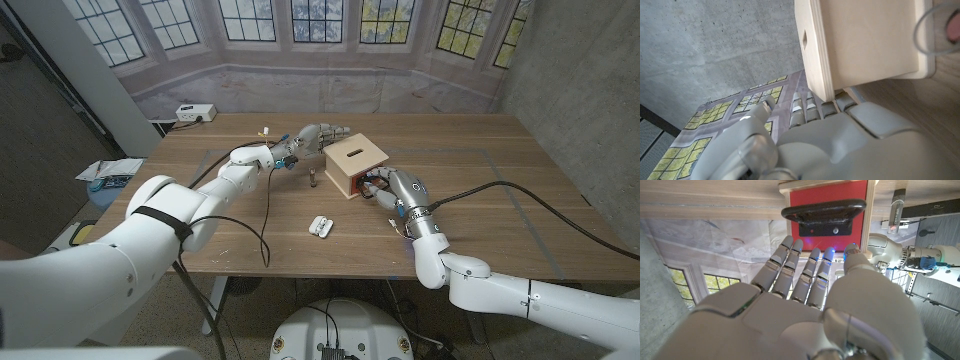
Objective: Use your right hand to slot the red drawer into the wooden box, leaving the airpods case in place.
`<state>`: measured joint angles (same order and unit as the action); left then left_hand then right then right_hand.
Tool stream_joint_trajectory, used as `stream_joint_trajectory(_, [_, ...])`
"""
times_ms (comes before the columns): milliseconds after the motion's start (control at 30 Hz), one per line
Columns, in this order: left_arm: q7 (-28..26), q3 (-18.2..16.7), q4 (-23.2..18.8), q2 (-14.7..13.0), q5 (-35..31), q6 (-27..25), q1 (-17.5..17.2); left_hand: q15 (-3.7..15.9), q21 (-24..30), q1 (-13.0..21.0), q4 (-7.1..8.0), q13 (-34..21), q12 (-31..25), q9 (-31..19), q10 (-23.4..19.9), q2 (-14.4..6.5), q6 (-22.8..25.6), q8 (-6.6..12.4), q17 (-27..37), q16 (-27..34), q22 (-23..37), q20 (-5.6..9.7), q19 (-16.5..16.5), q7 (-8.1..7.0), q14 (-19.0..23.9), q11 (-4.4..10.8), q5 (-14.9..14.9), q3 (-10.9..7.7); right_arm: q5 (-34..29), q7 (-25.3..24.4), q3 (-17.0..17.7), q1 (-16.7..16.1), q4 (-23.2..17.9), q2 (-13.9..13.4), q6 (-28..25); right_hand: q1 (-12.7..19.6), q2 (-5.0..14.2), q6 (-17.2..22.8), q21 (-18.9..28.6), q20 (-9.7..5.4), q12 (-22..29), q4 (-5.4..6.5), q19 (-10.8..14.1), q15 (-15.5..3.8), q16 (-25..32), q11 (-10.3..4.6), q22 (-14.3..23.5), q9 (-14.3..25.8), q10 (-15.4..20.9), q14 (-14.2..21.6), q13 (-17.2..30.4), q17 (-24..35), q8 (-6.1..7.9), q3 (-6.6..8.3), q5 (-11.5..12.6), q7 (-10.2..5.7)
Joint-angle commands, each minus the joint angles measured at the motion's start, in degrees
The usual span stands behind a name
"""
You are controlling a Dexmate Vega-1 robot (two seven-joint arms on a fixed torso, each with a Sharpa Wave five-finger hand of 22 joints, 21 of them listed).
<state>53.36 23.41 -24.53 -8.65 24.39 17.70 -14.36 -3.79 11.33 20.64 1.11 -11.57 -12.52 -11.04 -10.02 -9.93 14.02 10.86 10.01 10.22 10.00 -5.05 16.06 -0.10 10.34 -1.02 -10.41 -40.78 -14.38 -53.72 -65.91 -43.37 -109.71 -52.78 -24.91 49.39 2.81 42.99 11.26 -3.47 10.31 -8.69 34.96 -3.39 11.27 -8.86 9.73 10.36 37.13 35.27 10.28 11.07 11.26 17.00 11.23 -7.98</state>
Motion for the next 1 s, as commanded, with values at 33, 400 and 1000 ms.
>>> stream_joint_trajectory(33, [-1.1, 0.2, -6.1, -2.3, 0.9, -1.7, -3.0, -0.30, 0.2, -0.7, 0.04, -0.2, 0.3, -0.1, 0.5, 0.0, 0.2, 0.16, 0.1, 0.2, 0.3, -0.53, -0.3, -0.40, -0.1, -0.01, 0.0, -0.28, 0.9, 0.0, -0.1, -0.6, -2.1, -2.4, 0.1, 0.5, -0.01, 0.3, -0.1, -1.12, 0.2, 0.04, 0.2, -6.56, 0.3, 0.01, 0.1, 0.1, 0.2, 0.0, 0.1, 0.2, -0.21, 0.45, -0.1, 0.04])
stream_joint_trajectory(400, [-3.3, 0.2, -9.6, -4.5, 2.1, -1.7, -4.8, -0.36, 0.2, -0.8, 0.04, -0.2, 0.3, -0.1, 0.6, 0.0, 0.1, 0.12, 0.1, 0.2, 0.3, -0.32, -0.4, -0.43, -0.2, 0.06, 0.0, -0.23, 1.9, -0.4, 0.3, -1.2, -5.4, -4.9, -0.2, 0.3, -0.09, 0.3, -0.1, -1.13, 0.3, 0.08, 0.2, -6.65, 0.3, -0.05, 0.1, 0.1, 0.3, 0.0, 0.1, 0.1, -0.19, 0.49, -0.1, -0.05])
stream_joint_trajectory(1000, [-6.5, -0.4, -17.1, -8.8, 4.8, -2.9, -8.8, -0.38, 0.2, -0.9, 0.08, -0.2, 0.3, -0.1, 0.6, 0.1, 0.0, 0.11, 0.1, 0.2, 0.3, -0.20, -0.4, -0.44, -0.3, 0.10, 0.0, -0.18, 3.1, -0.4, 0.6, 0.0, -8.0, -6.8, 1.4, 0.0, -0.14, 0.7, -0.1, -1.16, 0.4, 0.17, 0.1, -6.77, 0.3, 0.02, 0.2, 0.1, 0.7, 0.0, 0.2, 0.2, -0.06, 0.45, -0.1, 0.33])
